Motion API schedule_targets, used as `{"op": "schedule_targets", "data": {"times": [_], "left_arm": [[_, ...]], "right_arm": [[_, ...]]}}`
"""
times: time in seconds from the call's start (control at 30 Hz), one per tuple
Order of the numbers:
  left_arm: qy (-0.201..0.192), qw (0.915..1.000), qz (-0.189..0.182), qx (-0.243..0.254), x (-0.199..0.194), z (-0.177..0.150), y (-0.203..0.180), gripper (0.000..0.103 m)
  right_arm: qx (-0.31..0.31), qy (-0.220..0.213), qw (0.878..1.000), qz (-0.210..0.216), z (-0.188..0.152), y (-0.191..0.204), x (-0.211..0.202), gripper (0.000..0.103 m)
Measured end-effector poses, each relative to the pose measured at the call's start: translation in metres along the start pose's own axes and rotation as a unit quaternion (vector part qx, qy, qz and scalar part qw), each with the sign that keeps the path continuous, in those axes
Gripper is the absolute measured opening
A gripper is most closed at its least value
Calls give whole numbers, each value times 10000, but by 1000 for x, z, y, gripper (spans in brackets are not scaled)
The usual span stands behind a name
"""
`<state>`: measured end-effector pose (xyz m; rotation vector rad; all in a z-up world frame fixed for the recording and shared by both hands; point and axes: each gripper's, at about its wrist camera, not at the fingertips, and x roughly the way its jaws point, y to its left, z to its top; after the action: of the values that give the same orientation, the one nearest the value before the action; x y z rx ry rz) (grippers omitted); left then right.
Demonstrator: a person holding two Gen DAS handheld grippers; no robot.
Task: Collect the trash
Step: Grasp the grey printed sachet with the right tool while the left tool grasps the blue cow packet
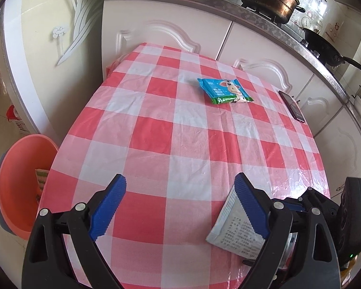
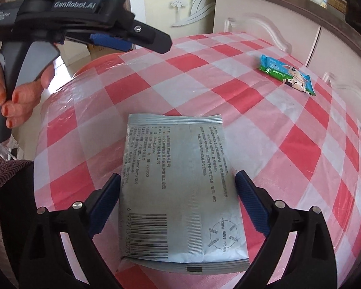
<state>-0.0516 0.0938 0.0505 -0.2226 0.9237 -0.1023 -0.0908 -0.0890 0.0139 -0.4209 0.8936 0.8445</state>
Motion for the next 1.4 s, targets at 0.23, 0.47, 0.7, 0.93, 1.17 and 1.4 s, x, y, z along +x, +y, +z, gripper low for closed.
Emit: {"op": "schedule_targets", "data": {"times": [0.23, 0.47, 0.7, 0.93, 1.17, 1.4], "left_arm": [[-89, 9995, -49, 303, 10, 14, -15, 91], [-278, 9905, -359, 1300, 30, 50, -50, 91], [-177, 9616, -449, 2701, 74, 84, -91, 91], [160, 9379, -378, 3446, 133, 109, -113, 91], [490, 9289, -523, 3634, 170, 135, -118, 91], [797, 9206, -682, 3760, 194, 149, -125, 91]], "right_arm": [[316, -116, 9994, -23, 0, -19, -3, 89], [1035, -351, 9940, -34, -1, -55, -9, 81], [2082, -791, 9748, -159, -10, -110, -25, 78], [3389, -1609, 9264, 315, -39, -171, -49, 78], [3740, -1926, 9054, 568, -50, -189, -56, 78], [3748, -1957, 9044, 574, -52, -190, -57, 78]]}}
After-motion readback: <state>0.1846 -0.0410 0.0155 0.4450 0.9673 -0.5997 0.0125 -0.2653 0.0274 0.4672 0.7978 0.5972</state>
